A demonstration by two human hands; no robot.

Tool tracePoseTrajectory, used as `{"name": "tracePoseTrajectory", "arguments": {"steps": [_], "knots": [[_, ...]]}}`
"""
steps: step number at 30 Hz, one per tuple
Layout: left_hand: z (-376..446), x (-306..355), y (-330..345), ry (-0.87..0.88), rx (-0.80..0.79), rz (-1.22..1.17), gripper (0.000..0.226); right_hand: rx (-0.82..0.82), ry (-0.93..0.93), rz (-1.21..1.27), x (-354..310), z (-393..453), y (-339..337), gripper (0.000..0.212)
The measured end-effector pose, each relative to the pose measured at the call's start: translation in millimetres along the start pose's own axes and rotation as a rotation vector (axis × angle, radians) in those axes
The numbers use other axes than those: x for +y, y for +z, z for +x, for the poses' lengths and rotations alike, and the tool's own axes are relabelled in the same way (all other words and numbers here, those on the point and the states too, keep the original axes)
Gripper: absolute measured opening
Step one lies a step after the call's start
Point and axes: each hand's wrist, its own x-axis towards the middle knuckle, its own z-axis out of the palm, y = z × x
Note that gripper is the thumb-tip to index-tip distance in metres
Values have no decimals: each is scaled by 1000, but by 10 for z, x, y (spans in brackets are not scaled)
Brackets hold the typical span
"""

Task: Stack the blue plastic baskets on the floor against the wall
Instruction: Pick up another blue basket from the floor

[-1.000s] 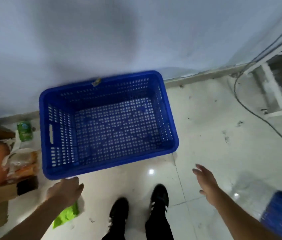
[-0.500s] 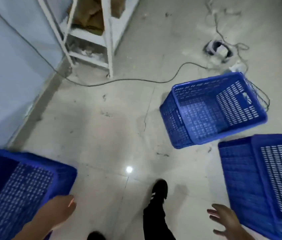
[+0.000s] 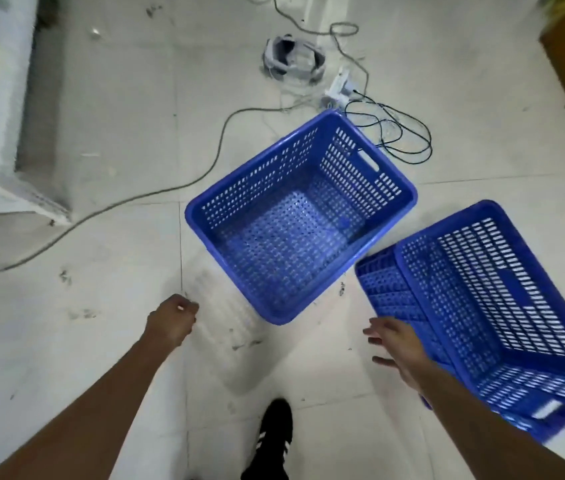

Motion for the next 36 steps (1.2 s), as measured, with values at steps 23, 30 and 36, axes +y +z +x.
{"name": "tracePoseTrajectory", "arguments": {"steps": [23, 30, 36], "knots": [[1779, 731, 989, -371, 39, -156, 54, 173, -368, -556, -3701, 3276, -470, 71], [1829, 614, 1563, -276, 301, -477, 21, -52, -169, -641, -3616, 4247, -462, 64], [1718, 786, 1285, -331, 452, -748, 31, -98, -110, -483, -3726, 3980, -619, 45]]}}
